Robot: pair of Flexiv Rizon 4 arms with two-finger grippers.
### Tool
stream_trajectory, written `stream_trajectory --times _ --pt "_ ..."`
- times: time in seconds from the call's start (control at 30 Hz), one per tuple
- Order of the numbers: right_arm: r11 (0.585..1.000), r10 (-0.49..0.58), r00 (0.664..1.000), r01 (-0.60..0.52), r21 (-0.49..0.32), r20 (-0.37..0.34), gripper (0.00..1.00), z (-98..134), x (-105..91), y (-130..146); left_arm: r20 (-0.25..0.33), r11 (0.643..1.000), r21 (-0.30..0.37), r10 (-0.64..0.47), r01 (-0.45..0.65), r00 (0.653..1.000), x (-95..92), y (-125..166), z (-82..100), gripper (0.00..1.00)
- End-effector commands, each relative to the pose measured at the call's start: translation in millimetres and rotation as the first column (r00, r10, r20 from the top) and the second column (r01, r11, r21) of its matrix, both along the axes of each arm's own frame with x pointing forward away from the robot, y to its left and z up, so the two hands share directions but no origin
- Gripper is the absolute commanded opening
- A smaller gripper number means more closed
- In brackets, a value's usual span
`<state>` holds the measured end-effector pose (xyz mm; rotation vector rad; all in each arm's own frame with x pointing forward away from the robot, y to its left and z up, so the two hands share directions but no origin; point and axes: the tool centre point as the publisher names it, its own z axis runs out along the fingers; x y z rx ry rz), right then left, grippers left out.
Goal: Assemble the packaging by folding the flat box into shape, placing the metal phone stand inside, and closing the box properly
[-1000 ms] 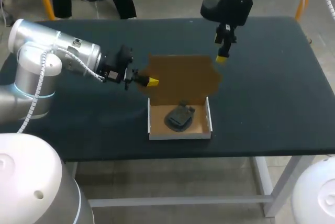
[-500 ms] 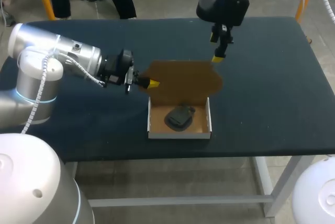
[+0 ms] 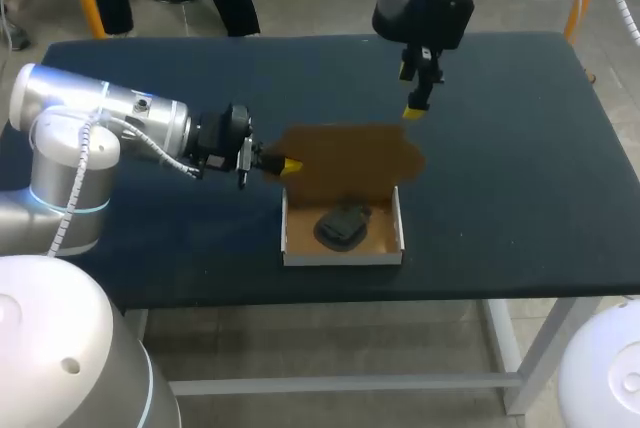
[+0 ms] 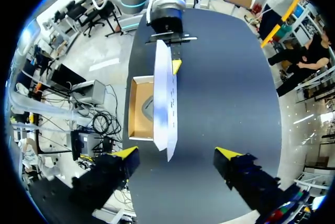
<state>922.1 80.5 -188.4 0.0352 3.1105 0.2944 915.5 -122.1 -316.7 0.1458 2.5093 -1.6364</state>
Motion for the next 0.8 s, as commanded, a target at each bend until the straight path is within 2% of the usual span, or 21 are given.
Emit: stream_trajectory --times 0.03,0.3,0.8 --pt "1.0 0.0 1.0 0.0 -0.004 0.0 1.0 1.6 -1.8 0.2 0.004 1.0 -0.005 0.007 -0.007 1.0 -1.5 -0.9 -2.3 0.0" --pt "1.0 0.0 1.0 0.0 -0.006 0.002 1.0 2.3 -3.1 1.0 0.019 0.999 -0.029 0.031 -0.031 0.999 -4.2 3.2 -2.7 0.0" --pt "1.0 0.002 1.0 -0.002 -0.001 0.0 1.0 1.9 -1.2 2.5 0.031 0.998 -0.03 0.051 -0.05 0.998 -4.8 3.9 -2.5 0.0"
